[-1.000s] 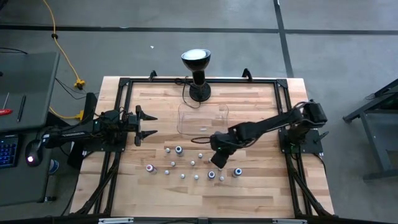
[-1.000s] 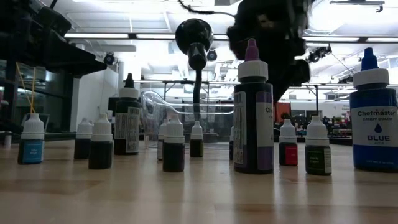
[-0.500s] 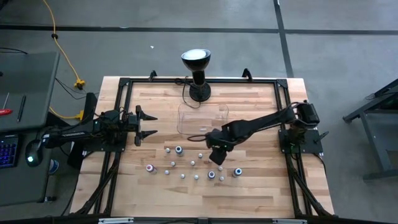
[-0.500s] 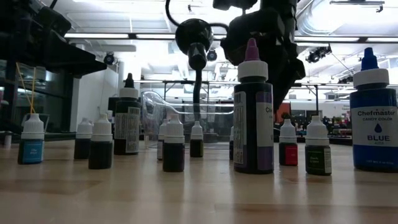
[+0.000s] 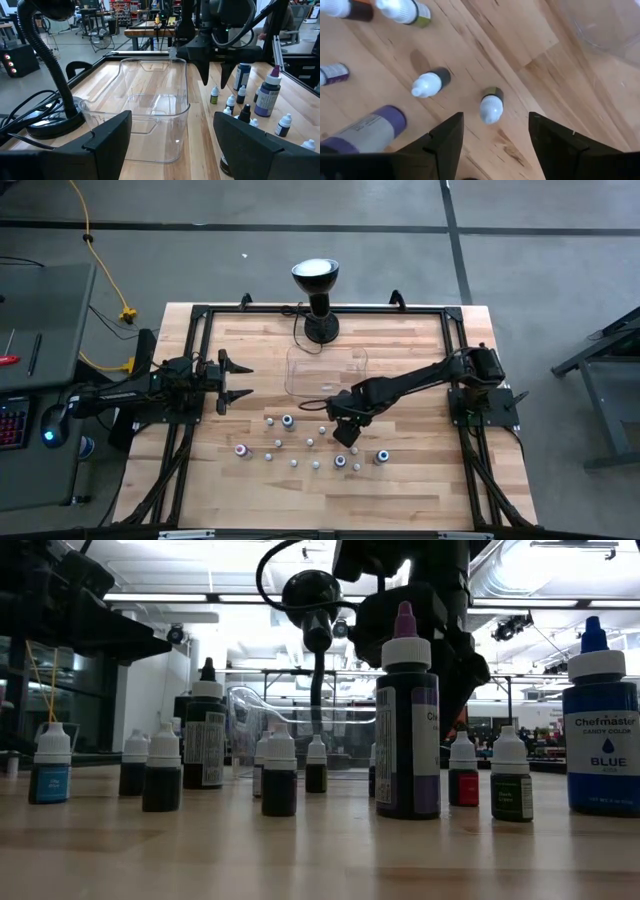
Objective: Pick & Place food coloring
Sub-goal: Put the right green food coloring bottle into the transparent bin
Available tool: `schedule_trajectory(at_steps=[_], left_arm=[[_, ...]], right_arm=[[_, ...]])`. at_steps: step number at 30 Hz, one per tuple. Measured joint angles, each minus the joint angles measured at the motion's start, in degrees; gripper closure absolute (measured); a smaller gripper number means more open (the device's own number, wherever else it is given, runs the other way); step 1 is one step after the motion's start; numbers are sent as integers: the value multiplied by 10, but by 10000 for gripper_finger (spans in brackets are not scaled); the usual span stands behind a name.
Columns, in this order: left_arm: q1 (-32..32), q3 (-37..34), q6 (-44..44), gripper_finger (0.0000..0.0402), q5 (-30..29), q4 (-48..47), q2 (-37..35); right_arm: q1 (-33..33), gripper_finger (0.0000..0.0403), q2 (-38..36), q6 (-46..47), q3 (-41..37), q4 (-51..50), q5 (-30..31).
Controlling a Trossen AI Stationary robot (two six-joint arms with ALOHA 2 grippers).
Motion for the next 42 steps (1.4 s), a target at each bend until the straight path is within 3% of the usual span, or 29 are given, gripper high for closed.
schedule_trajectory(at_steps=[23,42], left_arm=[[0,0,0,124,0,0,0],[0,0,0,124,0,0,0]], right_arm=[[4,205,28,30,0,17,-1],[5,280,27,30,0,17,4]])
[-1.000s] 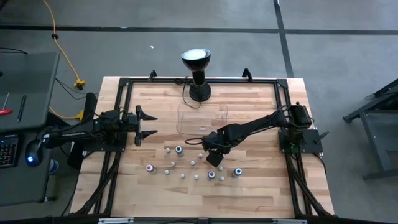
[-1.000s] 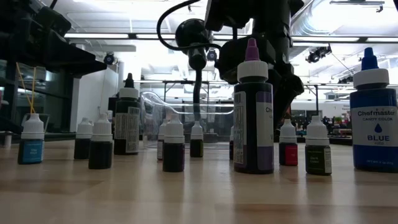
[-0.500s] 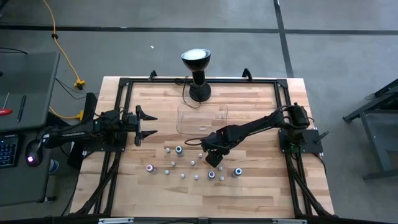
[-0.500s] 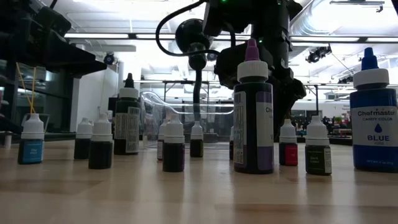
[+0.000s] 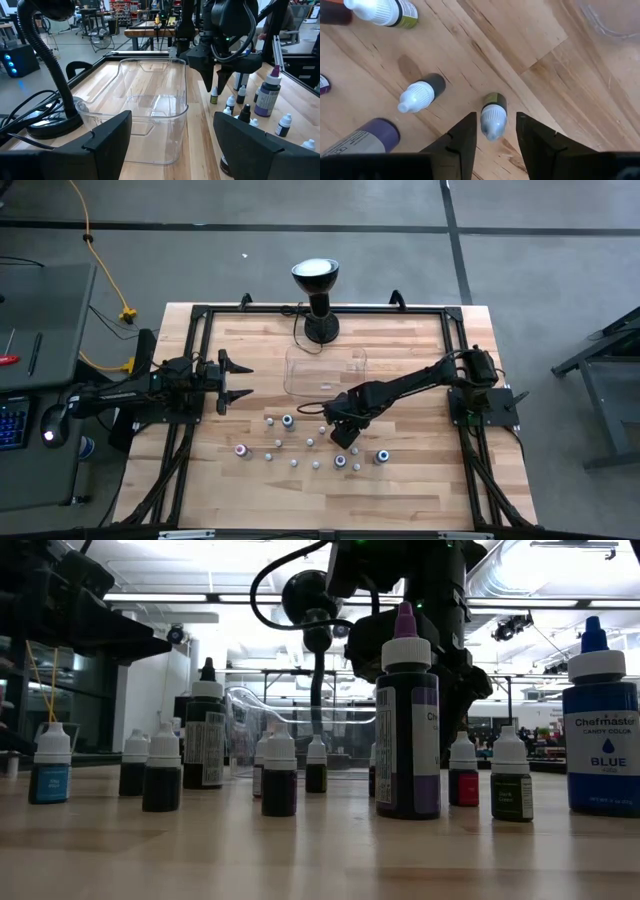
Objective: Pick & Place food coloring
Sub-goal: Put the right green food coloring bottle into the transparent bin
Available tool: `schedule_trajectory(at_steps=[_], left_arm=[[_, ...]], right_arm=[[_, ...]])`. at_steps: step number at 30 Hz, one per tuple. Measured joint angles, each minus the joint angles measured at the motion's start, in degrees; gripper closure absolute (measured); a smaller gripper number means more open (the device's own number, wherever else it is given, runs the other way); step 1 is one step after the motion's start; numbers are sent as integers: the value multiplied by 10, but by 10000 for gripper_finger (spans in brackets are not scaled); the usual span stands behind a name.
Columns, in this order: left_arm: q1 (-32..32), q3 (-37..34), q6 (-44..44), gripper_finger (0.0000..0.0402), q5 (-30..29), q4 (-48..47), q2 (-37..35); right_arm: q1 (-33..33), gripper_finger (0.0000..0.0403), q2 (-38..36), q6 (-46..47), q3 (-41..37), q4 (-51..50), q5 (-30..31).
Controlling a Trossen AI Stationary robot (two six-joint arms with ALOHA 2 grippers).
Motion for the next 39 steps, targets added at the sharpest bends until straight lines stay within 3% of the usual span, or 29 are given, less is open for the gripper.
schedule_trajectory(at_steps=[24,39], left_arm=[[0,0,0,124,0,0,0],[0,0,0,124,0,0,0]], right_arm=[[0,344,-1,0,0,1,-4],[0,352,-1,-10,0,1,-5]])
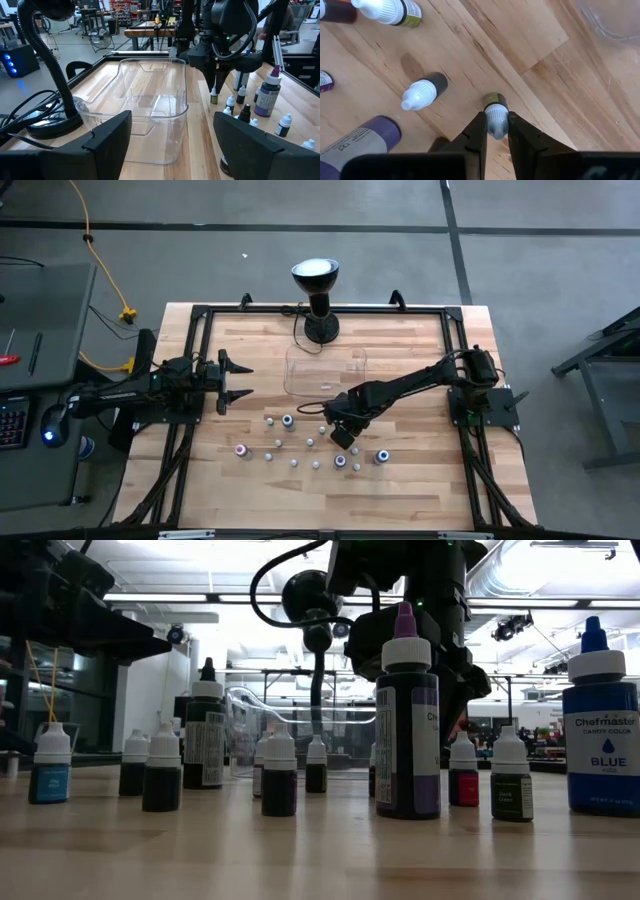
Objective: Pick & Place food coloring
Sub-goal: Put the right green food coloring bottle into the transparent bin
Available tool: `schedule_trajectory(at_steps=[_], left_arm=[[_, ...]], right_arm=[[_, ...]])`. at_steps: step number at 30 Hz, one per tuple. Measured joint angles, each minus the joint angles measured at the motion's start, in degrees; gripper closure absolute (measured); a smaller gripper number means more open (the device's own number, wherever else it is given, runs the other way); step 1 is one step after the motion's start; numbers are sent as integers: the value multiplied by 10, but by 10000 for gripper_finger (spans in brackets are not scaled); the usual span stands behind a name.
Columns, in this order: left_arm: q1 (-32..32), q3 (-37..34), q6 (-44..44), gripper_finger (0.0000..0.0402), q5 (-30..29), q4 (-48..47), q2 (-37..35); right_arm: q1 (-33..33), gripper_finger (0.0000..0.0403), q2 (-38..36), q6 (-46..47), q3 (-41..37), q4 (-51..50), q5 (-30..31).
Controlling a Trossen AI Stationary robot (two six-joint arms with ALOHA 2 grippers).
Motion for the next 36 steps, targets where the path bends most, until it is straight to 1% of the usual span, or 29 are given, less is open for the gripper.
schedule_trajectory(at_steps=[10,20,28,32,36], left_arm=[[0,0,0,124,0,0,0],[0,0,0,124,0,0,0],[0,0,0,124,0,0,0],[0,0,0,124,0,0,0],[0,0,0,124,0,0,0]], right_arm=[[5,354,-38,-1,0,-23,3],[19,354,-112,-1,0,-51,14],[31,354,-170,-16,0,-46,14],[31,352,-198,-21,0,-24,14],[27,354,-209,-30,4,-10,14]])
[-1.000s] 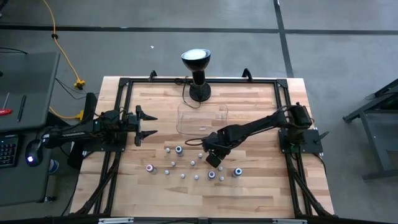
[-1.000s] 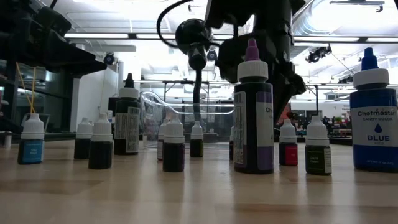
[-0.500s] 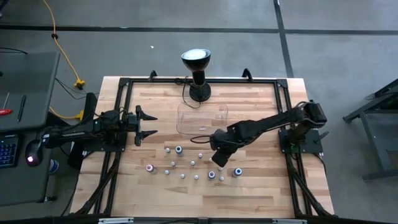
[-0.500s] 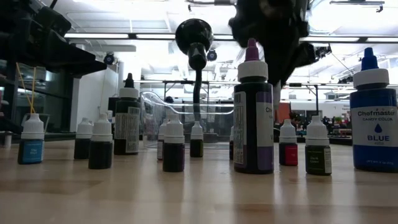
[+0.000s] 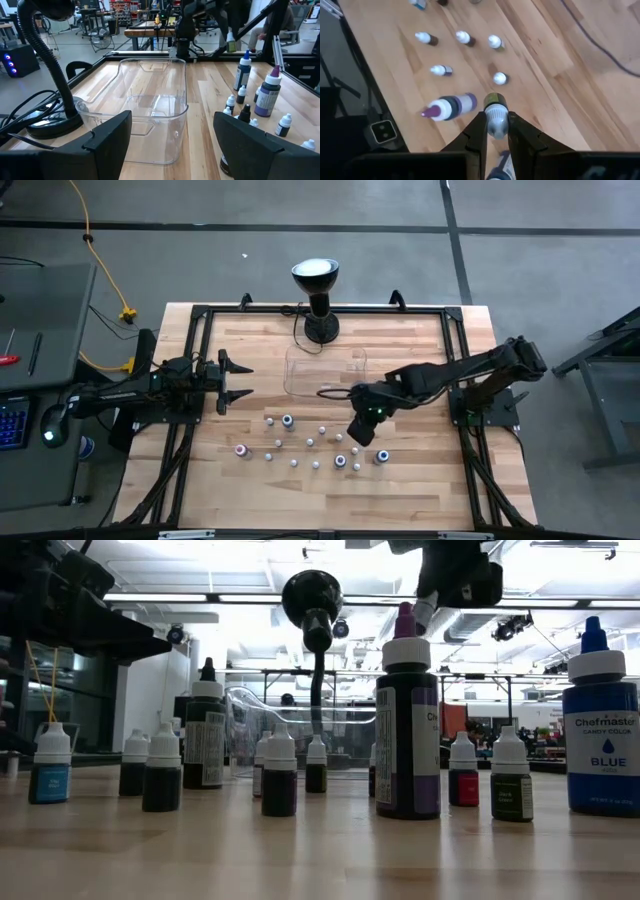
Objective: Pick & Place food coloring
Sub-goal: Put the right green food coloring bottle into the transparent bin
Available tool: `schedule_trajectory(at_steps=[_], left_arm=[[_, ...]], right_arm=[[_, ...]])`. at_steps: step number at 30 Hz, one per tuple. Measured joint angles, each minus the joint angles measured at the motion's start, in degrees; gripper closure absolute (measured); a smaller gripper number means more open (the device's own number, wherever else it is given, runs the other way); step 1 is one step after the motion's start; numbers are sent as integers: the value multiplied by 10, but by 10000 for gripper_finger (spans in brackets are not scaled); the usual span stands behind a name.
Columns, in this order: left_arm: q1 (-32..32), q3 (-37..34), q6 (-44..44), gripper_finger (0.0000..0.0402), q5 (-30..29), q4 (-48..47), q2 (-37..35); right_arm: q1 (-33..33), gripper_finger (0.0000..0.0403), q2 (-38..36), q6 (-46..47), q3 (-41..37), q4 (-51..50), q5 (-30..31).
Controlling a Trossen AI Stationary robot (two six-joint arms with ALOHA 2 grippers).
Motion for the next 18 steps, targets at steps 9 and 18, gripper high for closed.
schedule_trajectory(at_steps=[9,18], left_arm=[[0,0,0,124,0,0,0],[0,0,0,124,0,0,0]], right_arm=[[-24,353,23,-56,108,-83,22],[-68,351,113,-85,321,-310,91]])
